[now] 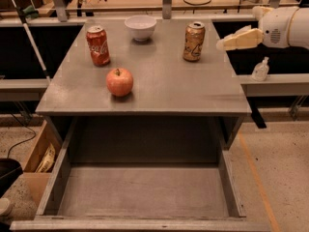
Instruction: Place orange can into top drawer
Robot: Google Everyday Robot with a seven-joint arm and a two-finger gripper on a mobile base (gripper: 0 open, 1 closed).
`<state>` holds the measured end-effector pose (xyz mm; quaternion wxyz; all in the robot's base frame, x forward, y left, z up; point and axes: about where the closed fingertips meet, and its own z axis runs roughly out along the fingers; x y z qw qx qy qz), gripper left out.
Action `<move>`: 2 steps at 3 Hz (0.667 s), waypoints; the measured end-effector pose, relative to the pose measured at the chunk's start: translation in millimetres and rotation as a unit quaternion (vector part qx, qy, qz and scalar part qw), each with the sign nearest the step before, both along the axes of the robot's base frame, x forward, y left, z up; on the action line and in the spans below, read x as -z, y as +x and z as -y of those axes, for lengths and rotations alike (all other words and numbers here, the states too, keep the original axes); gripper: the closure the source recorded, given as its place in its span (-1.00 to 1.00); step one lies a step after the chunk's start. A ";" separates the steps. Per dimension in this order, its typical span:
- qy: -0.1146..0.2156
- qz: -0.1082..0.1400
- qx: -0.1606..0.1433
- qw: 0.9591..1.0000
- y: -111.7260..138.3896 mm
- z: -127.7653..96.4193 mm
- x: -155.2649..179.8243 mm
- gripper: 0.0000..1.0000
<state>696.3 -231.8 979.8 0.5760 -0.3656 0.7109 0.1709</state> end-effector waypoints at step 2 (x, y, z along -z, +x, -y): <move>0.060 0.027 -0.028 0.997 51.0 -43.7 32.5 -1.00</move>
Offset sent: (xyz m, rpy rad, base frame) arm 0.0760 0.0580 -0.0469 0.1638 -0.0940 0.0731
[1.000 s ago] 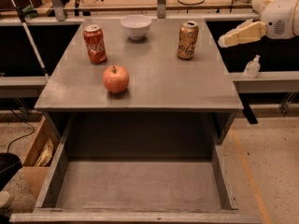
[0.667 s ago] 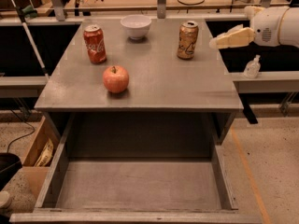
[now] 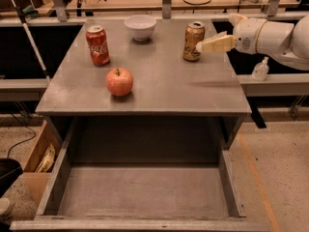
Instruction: Place orange can into top drawer
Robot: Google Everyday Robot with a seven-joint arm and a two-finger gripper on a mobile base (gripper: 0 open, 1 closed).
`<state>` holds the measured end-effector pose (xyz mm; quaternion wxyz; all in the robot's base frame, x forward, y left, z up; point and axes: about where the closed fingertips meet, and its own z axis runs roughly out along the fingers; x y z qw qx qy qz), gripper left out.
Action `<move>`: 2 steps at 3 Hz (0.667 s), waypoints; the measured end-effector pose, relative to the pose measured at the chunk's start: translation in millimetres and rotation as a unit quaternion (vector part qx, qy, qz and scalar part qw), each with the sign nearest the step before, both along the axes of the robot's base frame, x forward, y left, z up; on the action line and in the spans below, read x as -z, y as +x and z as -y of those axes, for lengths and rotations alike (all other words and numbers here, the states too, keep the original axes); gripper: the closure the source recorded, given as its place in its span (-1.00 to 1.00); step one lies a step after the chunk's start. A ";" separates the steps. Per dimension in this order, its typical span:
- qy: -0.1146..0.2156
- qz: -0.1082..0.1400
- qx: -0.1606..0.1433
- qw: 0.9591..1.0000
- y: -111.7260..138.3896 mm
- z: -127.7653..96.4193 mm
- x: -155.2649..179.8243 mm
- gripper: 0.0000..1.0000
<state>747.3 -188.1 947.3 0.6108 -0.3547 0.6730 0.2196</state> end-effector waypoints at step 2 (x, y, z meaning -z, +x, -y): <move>0.040 -0.002 -0.013 0.999 35.1 -21.5 22.6 -1.00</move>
Offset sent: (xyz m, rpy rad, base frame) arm 0.0578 0.0225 -0.0334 0.1469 0.0260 0.0282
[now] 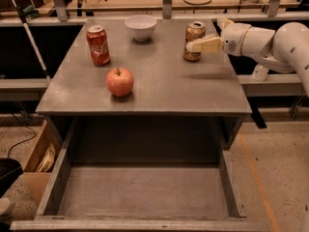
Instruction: Place orange can into top drawer
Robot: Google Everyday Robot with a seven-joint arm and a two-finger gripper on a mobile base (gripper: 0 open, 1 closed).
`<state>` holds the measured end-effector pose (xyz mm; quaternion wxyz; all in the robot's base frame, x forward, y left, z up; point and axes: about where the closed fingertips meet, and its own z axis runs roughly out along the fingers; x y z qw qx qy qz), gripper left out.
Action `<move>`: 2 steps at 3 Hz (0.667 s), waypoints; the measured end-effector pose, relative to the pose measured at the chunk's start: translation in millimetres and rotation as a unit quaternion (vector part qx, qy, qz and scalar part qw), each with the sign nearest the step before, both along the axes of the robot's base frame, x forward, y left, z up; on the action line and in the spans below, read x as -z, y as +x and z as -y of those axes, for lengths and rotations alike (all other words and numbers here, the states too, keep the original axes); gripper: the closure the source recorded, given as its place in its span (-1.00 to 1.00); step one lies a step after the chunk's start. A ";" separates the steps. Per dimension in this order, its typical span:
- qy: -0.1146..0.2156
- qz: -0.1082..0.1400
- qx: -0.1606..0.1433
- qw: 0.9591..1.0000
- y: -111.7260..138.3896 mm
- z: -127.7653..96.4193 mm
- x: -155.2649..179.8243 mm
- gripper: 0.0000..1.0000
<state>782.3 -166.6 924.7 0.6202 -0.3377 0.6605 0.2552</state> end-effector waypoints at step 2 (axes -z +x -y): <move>0.052 -0.016 -0.034 0.998 29.2 -33.7 20.3 -0.85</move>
Offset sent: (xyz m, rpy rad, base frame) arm 0.0439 0.0453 -0.0287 0.1520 0.0388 0.0972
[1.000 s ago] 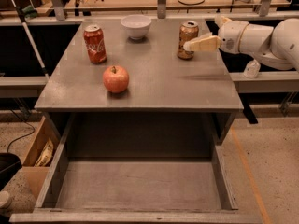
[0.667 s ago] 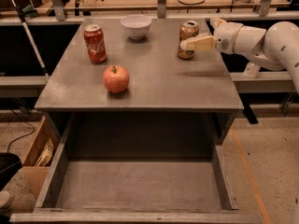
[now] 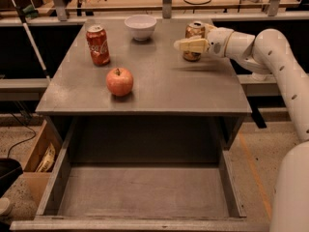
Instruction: Place orange can into top drawer
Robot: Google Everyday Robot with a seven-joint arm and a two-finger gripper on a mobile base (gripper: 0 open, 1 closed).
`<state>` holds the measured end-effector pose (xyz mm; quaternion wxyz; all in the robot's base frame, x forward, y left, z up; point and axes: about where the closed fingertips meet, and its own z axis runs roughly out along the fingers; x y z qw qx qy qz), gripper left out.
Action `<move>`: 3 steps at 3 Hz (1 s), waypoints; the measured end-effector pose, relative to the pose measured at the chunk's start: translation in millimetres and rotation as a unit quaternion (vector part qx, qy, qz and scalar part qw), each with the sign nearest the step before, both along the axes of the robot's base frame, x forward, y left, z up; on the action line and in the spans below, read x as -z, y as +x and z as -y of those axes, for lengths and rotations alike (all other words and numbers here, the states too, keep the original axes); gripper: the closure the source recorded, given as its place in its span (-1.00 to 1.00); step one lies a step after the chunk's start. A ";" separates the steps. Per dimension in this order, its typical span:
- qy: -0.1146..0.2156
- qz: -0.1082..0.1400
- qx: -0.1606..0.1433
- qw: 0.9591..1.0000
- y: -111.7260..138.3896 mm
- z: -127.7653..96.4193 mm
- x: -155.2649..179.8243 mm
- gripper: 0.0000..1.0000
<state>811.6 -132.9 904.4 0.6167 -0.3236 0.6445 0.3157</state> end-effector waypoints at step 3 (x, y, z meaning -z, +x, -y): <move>0.000 -0.001 -0.007 1.000 0.3 -10.3 0.9 0.54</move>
Offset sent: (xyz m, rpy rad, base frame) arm -0.0003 0.0029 0.0000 -0.0014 0.0006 0.0037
